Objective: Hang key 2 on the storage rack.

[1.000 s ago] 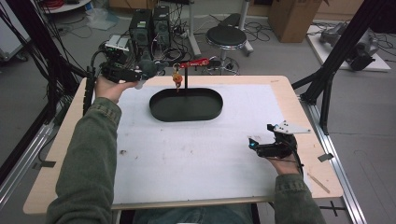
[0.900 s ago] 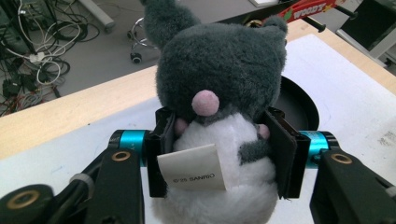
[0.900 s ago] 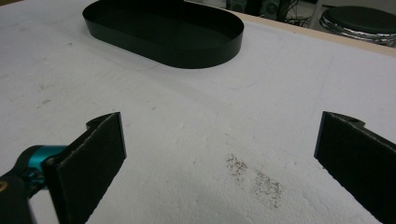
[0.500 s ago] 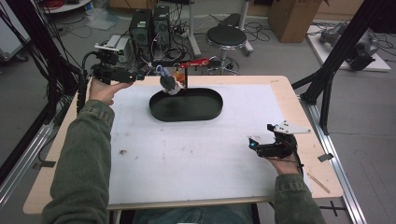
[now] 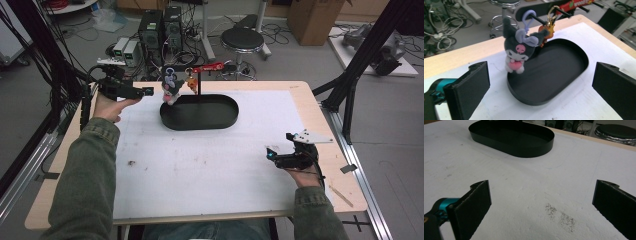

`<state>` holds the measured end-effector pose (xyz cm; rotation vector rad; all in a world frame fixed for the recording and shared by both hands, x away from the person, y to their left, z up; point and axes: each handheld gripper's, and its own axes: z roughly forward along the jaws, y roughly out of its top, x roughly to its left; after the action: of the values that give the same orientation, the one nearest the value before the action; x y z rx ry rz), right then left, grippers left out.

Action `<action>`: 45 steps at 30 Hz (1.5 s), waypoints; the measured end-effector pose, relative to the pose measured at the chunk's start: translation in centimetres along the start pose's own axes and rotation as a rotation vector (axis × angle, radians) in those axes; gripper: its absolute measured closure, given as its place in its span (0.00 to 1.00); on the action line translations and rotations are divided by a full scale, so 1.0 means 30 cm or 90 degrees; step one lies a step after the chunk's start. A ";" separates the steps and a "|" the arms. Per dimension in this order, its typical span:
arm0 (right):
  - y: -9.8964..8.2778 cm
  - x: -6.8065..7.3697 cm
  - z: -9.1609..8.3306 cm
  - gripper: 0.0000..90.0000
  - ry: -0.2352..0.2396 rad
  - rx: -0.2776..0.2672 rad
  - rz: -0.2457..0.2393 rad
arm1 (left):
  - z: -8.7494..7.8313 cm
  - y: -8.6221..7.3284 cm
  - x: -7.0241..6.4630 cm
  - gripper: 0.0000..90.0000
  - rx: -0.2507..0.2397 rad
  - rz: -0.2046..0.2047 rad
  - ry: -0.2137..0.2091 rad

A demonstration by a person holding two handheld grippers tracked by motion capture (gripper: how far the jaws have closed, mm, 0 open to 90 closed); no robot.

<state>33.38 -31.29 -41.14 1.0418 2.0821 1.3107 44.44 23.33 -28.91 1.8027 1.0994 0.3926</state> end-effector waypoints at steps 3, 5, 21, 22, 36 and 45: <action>0.000 0.001 0.000 0.01 0.000 0.000 0.001 | -0.013 -0.020 -0.004 0.02 -0.006 -0.001 -0.003; 0.000 0.002 0.000 0.01 0.001 0.002 0.003 | -0.021 -0.033 -0.005 0.02 -0.006 -0.001 -0.004; 0.003 0.006 0.001 0.01 0.000 -0.001 -0.001 | -0.088 -0.154 -0.017 0.02 -0.001 0.012 -0.001; 0.004 0.007 0.002 0.01 0.001 -0.002 -0.001 | -0.091 -0.163 -0.017 0.02 -0.003 0.010 0.000; 0.004 0.011 0.002 0.01 0.001 0.003 0.001 | -0.149 -0.304 -0.032 0.02 -0.004 0.024 -0.013; 0.004 0.011 0.003 0.01 -0.001 0.002 -0.002 | -0.181 -0.377 -0.038 0.02 -0.013 0.022 -0.019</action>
<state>33.29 -30.94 -41.06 1.0398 2.0849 1.3052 34.41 27.03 -35.61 1.8067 1.0414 0.3942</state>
